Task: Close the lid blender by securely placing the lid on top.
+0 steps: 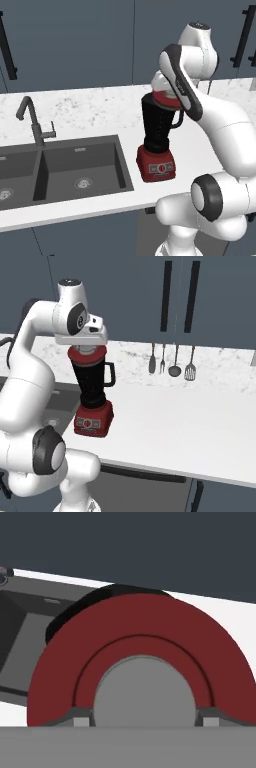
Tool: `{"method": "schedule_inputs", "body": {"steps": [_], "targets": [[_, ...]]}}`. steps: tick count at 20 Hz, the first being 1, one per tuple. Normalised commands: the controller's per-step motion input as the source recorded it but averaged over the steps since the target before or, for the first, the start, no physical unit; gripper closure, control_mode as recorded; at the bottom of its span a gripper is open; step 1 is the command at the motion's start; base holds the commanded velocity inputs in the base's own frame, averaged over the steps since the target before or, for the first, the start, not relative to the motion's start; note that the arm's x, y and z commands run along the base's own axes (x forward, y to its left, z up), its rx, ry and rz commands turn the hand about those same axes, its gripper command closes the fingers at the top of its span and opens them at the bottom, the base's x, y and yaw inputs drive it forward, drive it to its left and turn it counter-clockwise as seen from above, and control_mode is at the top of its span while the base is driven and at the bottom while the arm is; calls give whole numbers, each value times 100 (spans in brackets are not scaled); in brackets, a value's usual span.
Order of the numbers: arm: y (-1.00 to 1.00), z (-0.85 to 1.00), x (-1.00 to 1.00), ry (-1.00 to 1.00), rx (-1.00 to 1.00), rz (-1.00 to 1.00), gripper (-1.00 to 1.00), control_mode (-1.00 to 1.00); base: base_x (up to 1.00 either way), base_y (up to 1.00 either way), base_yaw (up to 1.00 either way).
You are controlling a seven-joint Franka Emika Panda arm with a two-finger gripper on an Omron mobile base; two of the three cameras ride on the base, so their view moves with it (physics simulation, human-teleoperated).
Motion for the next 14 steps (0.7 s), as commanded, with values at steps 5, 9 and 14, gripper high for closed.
{"method": "schedule_inputs", "body": {"steps": [5,9,14], "targets": [[34,13,9,5,0,20,100,-100,0,0,0],[16,-16,22,0,-5,13,100,-100,0,0,0],[1,-15,40,0,-7,9,100,-100,0,0,0]]}}
